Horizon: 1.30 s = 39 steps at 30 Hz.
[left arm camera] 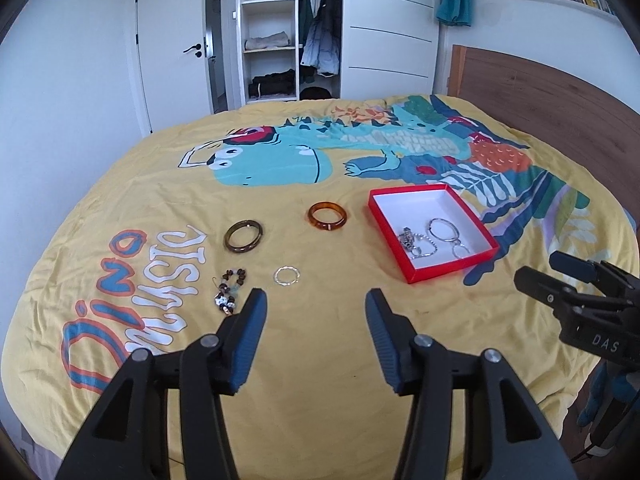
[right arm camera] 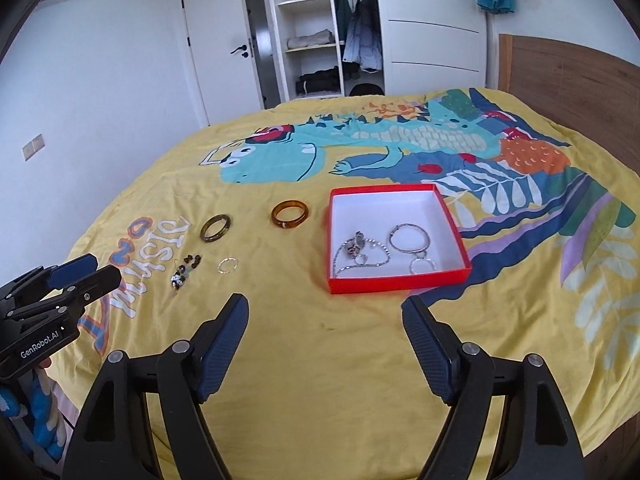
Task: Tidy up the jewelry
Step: 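Withdraw both open tools from the red box, then grasp the beaded bracelet with the left tool while the right tool grasps the twisted silver hoop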
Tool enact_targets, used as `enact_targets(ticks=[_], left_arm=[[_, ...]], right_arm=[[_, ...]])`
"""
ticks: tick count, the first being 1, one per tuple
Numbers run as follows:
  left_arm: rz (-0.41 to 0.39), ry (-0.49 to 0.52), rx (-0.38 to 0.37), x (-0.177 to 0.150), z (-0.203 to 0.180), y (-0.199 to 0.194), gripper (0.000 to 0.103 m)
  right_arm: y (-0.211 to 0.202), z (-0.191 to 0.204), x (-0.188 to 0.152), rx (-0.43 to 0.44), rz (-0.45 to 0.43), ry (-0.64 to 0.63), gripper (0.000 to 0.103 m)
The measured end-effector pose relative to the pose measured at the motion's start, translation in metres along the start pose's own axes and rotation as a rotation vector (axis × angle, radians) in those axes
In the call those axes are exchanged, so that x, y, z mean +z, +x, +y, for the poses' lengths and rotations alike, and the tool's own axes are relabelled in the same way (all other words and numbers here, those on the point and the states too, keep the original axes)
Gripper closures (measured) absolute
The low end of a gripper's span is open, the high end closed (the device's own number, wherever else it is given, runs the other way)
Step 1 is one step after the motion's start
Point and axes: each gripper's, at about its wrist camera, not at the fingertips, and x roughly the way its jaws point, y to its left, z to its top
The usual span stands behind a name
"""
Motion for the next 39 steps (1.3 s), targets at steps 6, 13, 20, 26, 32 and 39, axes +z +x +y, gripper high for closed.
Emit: enact_targets(ticks=[6, 13, 20, 26, 32, 39], left_arm=[[0.019, -0.015, 0.021, -0.004, 0.017, 0.017, 0.053], [0.068, -0.052, 0.047, -0.013, 0.041, 0.047, 0.053], [0.127, -0.084, 0.076, -0.021, 0.065, 0.081, 0.053], [0.177, -0.11, 0.094, -0.028, 0.085, 0.113, 0.053], [0.203, -0.14, 0.1, -0.031, 0.105, 0.14, 0.053], [0.204, -0.232, 0.094, -0.037, 0.144, 0.158, 0.053]], right_arm=[[0.02, 0.015, -0.005, 0.022, 0.025, -0.019, 0.024], [0.053, 0.035, -0.012, 0.052, 0.078, -0.062, 0.024], [0.092, 0.049, -0.017, 0.086, 0.14, -0.087, 0.024], [0.121, 0.056, -0.018, 0.109, 0.183, -0.098, 0.024], [0.151, 0.066, -0.016, 0.132, 0.217, -0.124, 0.024], [0.184, 0.085, -0.008, 0.171, 0.233, -0.165, 0.024]])
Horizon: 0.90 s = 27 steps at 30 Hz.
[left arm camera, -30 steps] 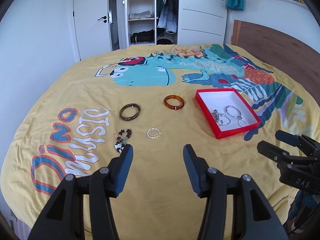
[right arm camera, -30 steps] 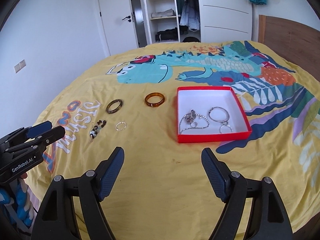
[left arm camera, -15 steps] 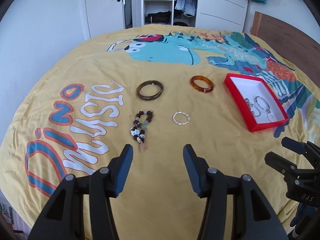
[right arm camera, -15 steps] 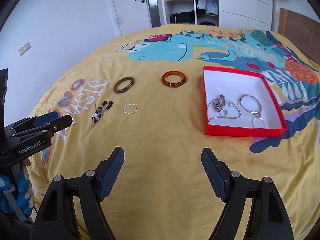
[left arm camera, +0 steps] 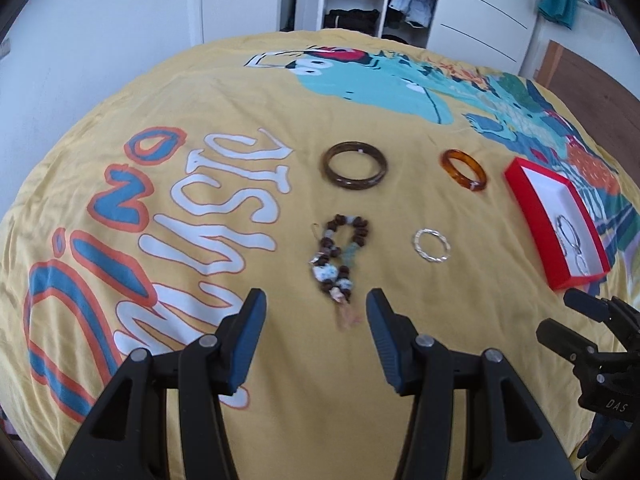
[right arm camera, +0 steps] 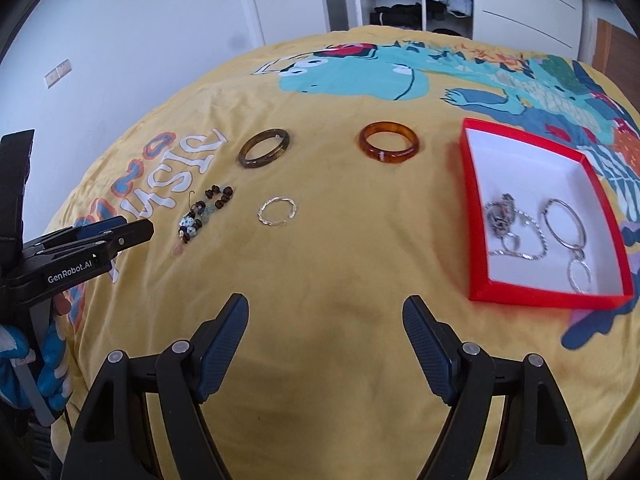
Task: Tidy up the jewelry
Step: 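Grasp the beaded bracelet with the left tool while the right tool grasps the twisted silver hoop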
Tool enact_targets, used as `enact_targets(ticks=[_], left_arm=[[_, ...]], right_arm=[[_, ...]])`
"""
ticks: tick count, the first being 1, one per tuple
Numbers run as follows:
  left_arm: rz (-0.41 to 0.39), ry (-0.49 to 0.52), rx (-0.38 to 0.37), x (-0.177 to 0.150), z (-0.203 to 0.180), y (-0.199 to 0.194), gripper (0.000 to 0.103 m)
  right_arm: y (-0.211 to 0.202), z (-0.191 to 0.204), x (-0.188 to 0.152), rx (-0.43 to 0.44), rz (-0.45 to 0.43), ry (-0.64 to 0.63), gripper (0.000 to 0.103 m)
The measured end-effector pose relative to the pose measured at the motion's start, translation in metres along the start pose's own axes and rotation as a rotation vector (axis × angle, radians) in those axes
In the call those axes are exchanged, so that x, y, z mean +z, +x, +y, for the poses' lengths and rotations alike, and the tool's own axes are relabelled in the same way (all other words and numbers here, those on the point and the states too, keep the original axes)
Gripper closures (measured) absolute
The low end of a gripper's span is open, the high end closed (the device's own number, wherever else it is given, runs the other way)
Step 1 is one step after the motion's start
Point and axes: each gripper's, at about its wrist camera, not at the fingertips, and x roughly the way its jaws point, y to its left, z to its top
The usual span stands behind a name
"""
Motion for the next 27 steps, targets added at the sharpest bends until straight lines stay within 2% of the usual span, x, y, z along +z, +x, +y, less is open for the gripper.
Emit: enact_targets(ticks=[9, 17, 27], left_arm=[[0.02, 0.016, -0.055, 0.012, 0.005, 0.032, 0.049], [0.081, 0.082, -0.056, 0.018, -0.003, 0.073, 0.049], [0.056, 0.072, -0.038, 0.019, 0.0, 0.09, 0.049]], right_arm=[[0.047, 0.019, 0.026, 0.051, 0.018, -0.076, 0.024], [0.082, 0.024, 0.035, 0.053, 0.051, -0.147, 0.025], [0.115, 0.032, 0.052, 0.067, 0.052, -0.189, 0.038]])
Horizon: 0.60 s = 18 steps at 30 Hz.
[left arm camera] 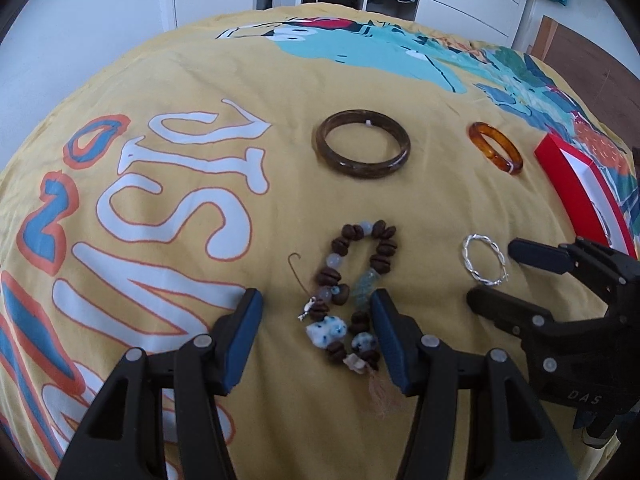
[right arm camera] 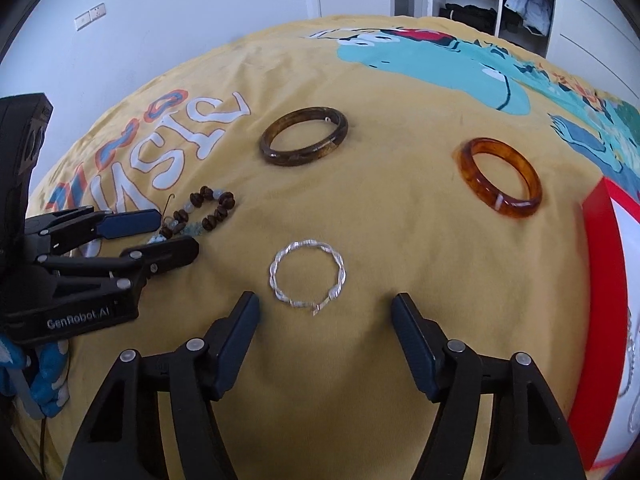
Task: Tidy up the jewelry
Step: 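Grasp the beaded bracelet with the left tool while the right tool grasps the twisted silver hoop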
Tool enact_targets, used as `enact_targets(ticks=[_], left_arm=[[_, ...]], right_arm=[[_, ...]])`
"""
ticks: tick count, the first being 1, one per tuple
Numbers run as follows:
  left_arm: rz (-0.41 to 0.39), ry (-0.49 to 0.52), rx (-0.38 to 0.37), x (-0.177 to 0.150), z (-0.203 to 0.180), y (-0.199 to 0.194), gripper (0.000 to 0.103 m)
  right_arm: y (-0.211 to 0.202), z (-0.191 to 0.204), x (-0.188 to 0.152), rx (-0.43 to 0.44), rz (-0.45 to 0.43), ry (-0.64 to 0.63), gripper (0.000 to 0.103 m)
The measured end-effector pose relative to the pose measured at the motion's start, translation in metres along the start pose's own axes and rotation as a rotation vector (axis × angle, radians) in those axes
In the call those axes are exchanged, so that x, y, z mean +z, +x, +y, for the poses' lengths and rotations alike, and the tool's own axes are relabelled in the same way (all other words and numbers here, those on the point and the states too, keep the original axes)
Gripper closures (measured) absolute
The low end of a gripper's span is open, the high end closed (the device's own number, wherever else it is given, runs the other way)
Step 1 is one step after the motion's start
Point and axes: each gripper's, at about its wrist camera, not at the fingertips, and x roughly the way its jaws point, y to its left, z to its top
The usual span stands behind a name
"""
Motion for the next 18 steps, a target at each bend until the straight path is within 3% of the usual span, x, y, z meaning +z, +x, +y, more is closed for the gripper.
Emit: enact_targets(ticks=[6, 9, 18], left_arm=[[-0.015, 0.013, 0.01, -0.002, -0.002, 0.0016, 0.05], [-0.019, 0.016, 0.017, -0.0023, -0.0025, 0.001, 0.057], [-0.015, 0.035, 0.056, -0.0011, -0.0069, -0.0055, 0.084]], right_arm=[[0.01, 0.0005, 0.0083, 0.013, -0.009, 0.003, 0.054], [0.0101, 0.002, 0.0083, 0.017, -0.01, -0.003, 0.064], [0.0019, 0.0042, 0.0052, 0.015, -0.012, 0.006, 0.065]])
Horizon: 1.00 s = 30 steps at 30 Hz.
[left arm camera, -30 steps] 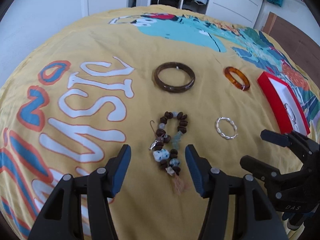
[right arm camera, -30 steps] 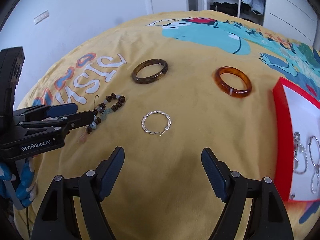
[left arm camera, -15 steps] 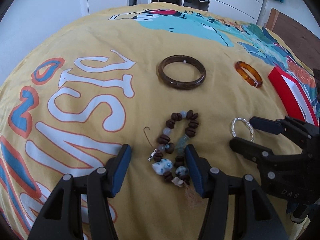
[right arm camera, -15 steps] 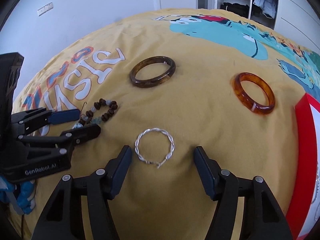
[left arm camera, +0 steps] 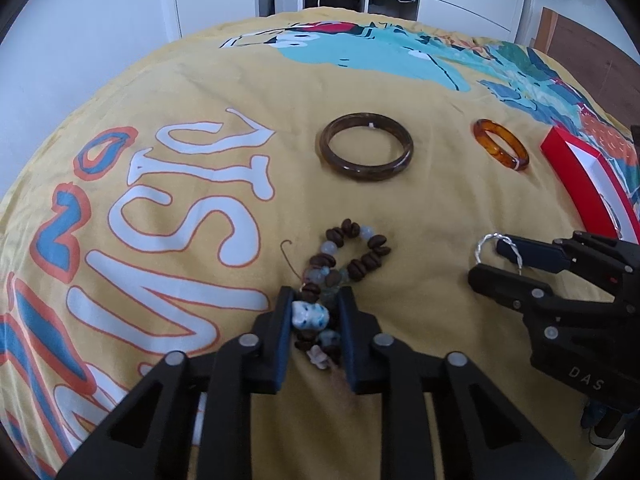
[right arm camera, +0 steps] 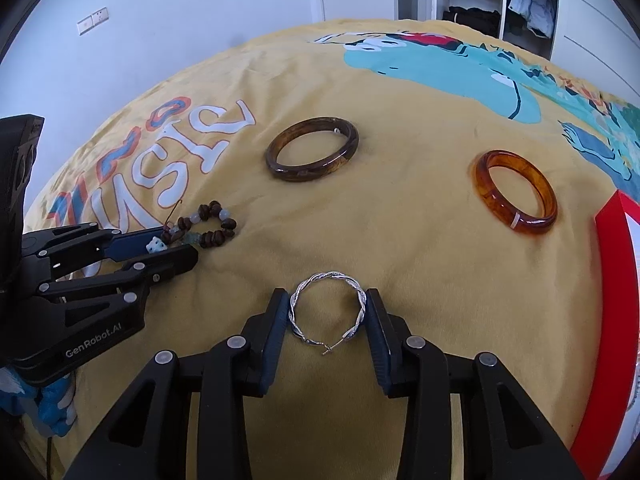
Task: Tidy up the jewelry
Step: 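Grasp the beaded bracelet with the left tool while the right tool grasps the twisted silver hoop, then carry the beaded bracelet and twisted hoop over the red box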
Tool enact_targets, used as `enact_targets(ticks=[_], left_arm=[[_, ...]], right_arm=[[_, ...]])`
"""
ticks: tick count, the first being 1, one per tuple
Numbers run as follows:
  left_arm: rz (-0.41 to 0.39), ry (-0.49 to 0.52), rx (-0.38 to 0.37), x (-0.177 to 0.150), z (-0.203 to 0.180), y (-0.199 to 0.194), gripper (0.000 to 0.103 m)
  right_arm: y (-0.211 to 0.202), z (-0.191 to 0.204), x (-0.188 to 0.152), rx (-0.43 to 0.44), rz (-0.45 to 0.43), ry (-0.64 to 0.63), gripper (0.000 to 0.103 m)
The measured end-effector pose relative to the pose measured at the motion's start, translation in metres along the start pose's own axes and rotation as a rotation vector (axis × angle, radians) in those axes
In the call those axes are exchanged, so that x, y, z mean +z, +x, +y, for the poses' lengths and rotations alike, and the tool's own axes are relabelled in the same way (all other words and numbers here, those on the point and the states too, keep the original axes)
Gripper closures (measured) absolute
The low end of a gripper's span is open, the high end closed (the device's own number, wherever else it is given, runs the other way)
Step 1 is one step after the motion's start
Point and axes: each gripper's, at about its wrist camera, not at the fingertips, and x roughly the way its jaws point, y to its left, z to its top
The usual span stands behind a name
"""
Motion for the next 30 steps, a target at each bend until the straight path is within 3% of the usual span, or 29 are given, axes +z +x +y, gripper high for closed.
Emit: enact_targets(ticks=[30], left_arm=[[-0.084, 0.067, 0.04, 0.006, -0.024, -0.068, 0.088]], right_arm=[[-0.079, 0.007, -0.007, -0.008, -0.08, 0.021, 0.065]])
